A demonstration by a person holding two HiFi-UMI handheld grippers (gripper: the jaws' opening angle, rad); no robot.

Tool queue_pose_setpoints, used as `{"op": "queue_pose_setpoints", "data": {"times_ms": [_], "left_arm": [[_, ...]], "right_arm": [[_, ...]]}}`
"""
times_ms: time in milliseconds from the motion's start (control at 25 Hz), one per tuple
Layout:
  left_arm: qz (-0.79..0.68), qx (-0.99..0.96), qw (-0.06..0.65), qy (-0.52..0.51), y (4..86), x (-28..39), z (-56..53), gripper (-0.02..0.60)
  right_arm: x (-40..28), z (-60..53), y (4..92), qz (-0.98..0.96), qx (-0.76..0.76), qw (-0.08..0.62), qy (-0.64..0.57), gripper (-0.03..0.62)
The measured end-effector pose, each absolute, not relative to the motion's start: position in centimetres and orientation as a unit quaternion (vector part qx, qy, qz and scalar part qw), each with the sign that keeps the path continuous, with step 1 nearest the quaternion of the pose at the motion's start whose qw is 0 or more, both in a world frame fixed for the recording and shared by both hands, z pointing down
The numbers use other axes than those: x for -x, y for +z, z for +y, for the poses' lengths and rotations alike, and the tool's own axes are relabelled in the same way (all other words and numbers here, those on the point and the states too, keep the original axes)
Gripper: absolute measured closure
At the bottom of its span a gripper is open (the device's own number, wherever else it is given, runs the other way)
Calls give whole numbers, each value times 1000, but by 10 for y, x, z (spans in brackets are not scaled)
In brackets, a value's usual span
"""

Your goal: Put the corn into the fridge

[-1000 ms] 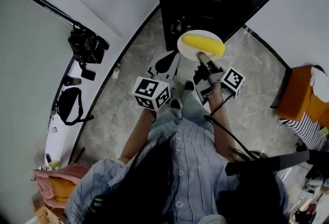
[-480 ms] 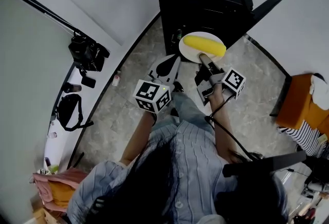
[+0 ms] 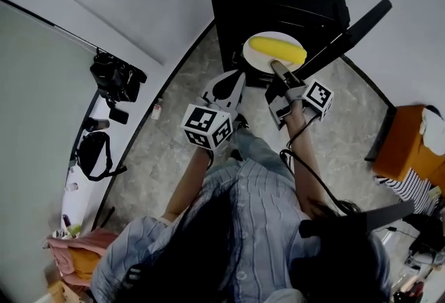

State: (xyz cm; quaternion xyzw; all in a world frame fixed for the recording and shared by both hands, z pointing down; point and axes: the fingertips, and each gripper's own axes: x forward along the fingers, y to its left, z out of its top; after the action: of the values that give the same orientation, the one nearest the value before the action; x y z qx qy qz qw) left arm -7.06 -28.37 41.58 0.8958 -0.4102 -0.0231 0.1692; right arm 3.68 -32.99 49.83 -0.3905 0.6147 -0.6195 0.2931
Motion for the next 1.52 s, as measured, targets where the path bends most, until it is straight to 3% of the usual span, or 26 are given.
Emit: {"op": "queue_pose_setpoints", "data": {"times_ms": [1520], "left_arm": [[-408, -891, 198, -1, 445, 72, -341, 575]], "right_arm": [[-54, -469, 550, 546, 405, 329, -656, 549]]}}
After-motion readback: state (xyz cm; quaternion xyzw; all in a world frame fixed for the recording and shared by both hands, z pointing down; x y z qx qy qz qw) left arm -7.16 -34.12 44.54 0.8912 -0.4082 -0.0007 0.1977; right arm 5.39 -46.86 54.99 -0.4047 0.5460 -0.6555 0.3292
